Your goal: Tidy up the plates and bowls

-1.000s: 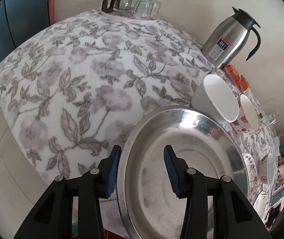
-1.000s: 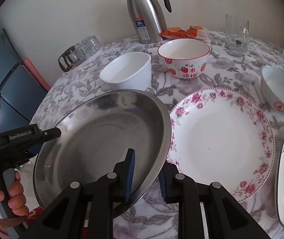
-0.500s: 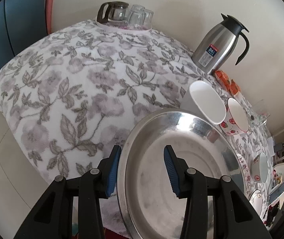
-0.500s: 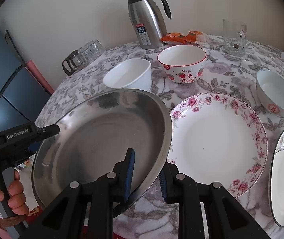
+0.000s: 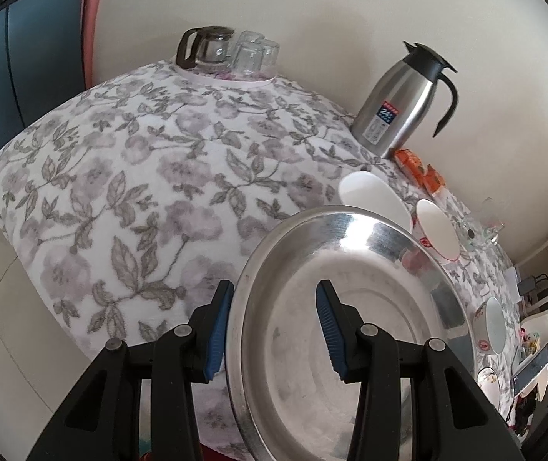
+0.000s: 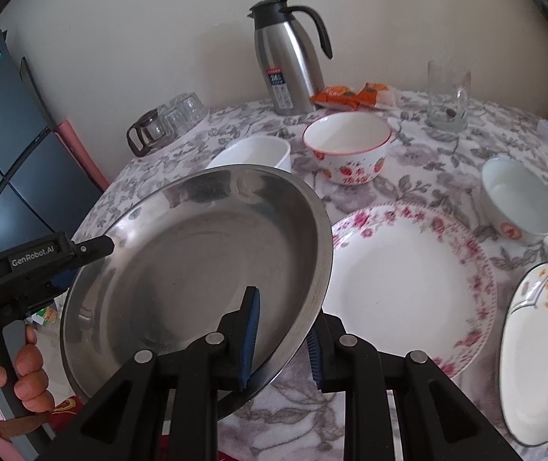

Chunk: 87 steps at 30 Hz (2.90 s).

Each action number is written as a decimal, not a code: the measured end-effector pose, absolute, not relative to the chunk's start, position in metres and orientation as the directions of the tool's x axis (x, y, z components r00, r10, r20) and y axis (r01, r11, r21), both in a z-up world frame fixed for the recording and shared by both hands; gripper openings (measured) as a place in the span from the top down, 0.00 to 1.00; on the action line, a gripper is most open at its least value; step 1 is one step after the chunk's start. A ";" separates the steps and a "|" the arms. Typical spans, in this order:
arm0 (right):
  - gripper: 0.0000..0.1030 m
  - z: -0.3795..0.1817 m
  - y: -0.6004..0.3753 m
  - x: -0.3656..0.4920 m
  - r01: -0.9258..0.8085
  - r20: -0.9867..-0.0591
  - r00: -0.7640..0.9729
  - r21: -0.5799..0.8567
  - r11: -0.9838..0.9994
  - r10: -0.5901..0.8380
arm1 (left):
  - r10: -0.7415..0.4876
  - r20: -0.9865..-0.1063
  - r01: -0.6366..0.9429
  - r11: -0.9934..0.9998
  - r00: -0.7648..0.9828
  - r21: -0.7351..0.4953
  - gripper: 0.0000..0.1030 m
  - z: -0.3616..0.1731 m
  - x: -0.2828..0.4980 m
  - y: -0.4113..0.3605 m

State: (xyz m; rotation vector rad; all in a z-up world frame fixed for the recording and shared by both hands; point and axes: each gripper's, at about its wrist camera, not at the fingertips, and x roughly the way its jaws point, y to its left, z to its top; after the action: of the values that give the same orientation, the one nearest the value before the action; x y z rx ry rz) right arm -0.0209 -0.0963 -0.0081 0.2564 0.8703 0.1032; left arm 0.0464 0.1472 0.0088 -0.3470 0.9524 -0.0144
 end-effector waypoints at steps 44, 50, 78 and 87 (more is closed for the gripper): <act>0.76 -0.036 -0.244 -0.038 0.314 -0.797 0.603 0.204 0.927 -0.029 | -0.147 -0.829 0.217 0.976 0.540 -0.032 0.56 -0.007 0.055 -0.048; 0.76 -0.045 -0.239 -0.034 0.303 -0.818 0.575 0.188 0.934 -0.022 | -0.136 -0.850 0.198 0.979 0.508 -0.039 0.56 -0.017 0.060 -0.042; 0.74 -0.057 -0.246 -0.033 0.354 -0.849 0.528 0.203 0.913 -0.016 | -0.081 -0.911 0.121 0.992 0.404 -0.034 0.56 -0.043 0.071 -0.024; 0.44 -0.038 -0.258 -0.044 0.405 -0.809 0.585 0.233 0.884 -0.055 | -0.102 -0.881 0.116 0.992 0.463 -0.054 0.39 -0.023 0.067 -0.024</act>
State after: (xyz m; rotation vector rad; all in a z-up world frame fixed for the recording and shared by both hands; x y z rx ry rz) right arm -0.0442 -0.2576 -0.0382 0.4203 0.9120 -0.2776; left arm 0.0671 -0.0235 -0.0226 0.0141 1.0814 -0.1344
